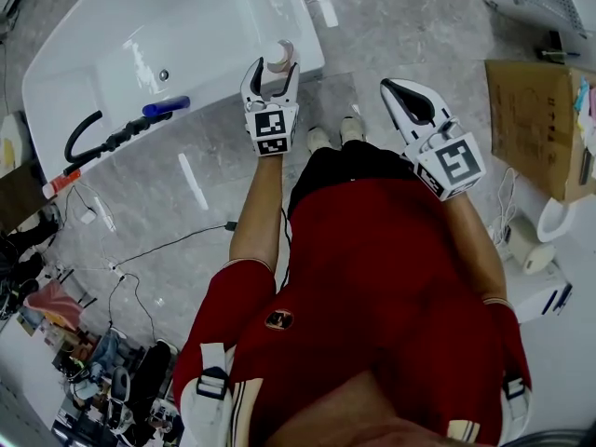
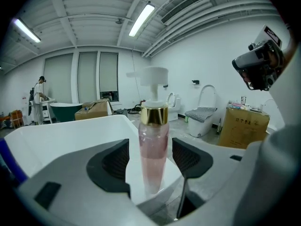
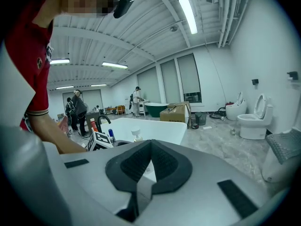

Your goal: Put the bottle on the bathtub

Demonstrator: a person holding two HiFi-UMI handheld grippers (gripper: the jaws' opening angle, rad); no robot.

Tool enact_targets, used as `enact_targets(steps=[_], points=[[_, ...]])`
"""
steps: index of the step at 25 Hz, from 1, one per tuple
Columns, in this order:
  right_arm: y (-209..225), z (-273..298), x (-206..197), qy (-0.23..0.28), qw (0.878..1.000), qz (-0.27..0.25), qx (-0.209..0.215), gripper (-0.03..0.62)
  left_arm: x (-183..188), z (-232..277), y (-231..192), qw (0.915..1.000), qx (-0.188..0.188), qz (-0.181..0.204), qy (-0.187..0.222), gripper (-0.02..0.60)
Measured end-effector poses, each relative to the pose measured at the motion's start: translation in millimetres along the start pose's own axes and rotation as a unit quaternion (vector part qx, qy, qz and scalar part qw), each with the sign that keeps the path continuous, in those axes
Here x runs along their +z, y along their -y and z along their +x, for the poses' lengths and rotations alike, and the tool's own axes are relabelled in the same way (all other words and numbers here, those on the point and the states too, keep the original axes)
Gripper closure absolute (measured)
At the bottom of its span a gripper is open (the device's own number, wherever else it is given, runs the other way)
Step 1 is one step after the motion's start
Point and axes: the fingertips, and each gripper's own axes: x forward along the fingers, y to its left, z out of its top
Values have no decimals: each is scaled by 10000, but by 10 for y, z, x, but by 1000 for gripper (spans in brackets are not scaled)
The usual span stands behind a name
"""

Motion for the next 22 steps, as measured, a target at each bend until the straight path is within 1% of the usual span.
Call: enact_targets(steps=[6, 11, 14, 18, 22], points=[[-115, 40, 101, 168, 9997, 25, 153, 597, 204, -386, -38, 9997, 135, 37, 174, 311], [-199, 67, 200, 353, 9989, 44, 296, 597, 513, -787, 63, 9990, 85, 33, 442, 311], [-241, 64, 256, 469, 9982, 53, 359, 597, 749, -1001, 147, 9975, 38, -54, 704, 314], [-285, 34, 376, 678, 9967, 68, 438, 597, 1083, -1233, 213, 9938, 157, -179, 1084, 348], [-325, -10, 491, 873, 9950, 92, 472, 597, 1373, -1394, 306, 9907, 52, -198, 1344, 377]])
